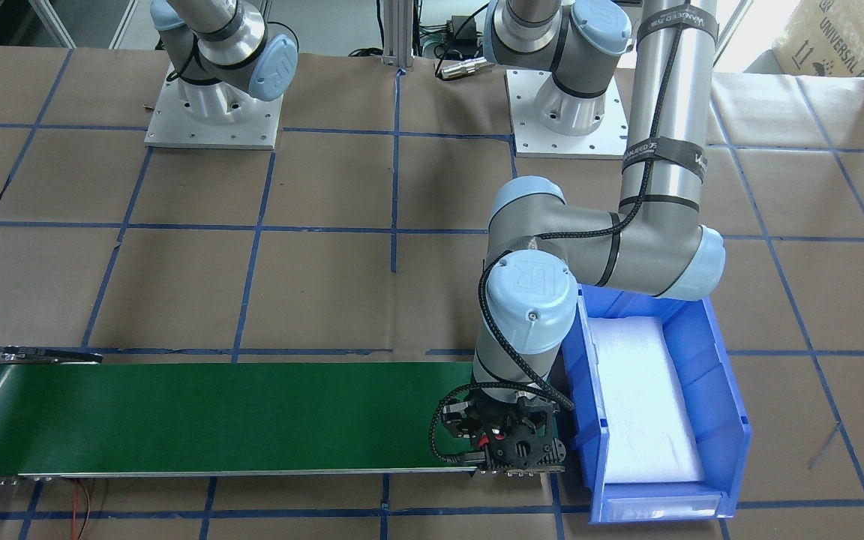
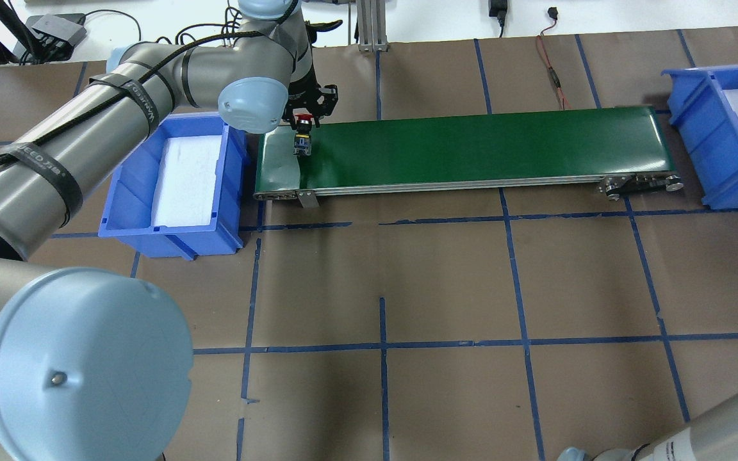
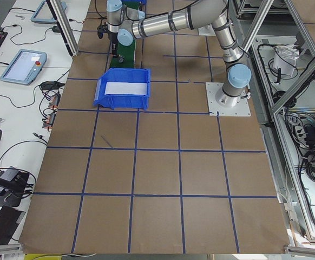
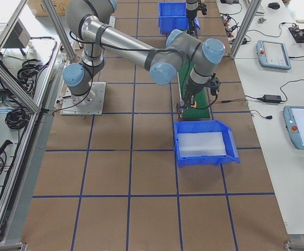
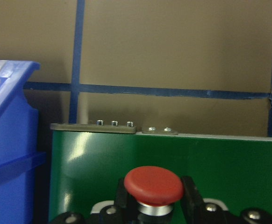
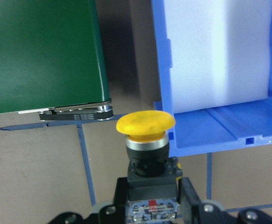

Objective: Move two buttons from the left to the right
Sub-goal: 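Carry the yellow button toward the far bin while left sets red button on conveyor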

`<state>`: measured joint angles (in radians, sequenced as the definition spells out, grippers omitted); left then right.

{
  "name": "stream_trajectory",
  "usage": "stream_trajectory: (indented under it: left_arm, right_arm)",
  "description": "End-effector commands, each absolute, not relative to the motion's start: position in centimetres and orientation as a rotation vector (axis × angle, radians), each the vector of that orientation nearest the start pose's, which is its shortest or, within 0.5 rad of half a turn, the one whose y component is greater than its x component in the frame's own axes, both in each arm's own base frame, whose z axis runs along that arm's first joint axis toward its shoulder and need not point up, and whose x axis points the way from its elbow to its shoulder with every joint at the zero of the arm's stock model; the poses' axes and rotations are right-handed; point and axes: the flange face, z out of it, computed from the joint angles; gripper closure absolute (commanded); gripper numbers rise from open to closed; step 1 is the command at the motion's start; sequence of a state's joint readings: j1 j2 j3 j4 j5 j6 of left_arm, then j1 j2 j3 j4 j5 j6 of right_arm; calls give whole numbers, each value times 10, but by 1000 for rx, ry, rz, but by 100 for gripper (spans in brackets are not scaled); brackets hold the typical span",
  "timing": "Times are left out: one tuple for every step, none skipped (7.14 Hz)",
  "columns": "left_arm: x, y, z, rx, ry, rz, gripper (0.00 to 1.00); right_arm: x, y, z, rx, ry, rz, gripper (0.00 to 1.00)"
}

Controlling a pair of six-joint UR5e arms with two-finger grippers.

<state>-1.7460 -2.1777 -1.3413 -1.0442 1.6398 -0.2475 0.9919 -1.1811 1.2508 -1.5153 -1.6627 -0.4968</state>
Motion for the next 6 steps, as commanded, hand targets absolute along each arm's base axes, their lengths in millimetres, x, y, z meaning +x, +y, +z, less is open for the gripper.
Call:
stream_trajectory:
  left_arm:
    - [-242,-687,299,-141,3087,-254,0]
    - [-225,-687,315,-158,3081,-253,0]
    - [-190,-687,332,-182,3074,-223,0]
    - [-151,-682,358,-135,3069,-197,0]
    - [-106,-665,396,-188,3062,-140,0]
    - [-84,-649,418,-232,3058,-121,0]
  right_arm:
    - [-301,-601,396,53,3133,278,86]
    - [-315,-617,388,28,3144,256,86]
    - [-328,-634,376,22,3151,243,86]
    - [-339,-648,362,1,3156,237,86]
    - [-346,-656,347,-2,3164,233,86]
    - [-349,-664,333,-2,3177,210,86]
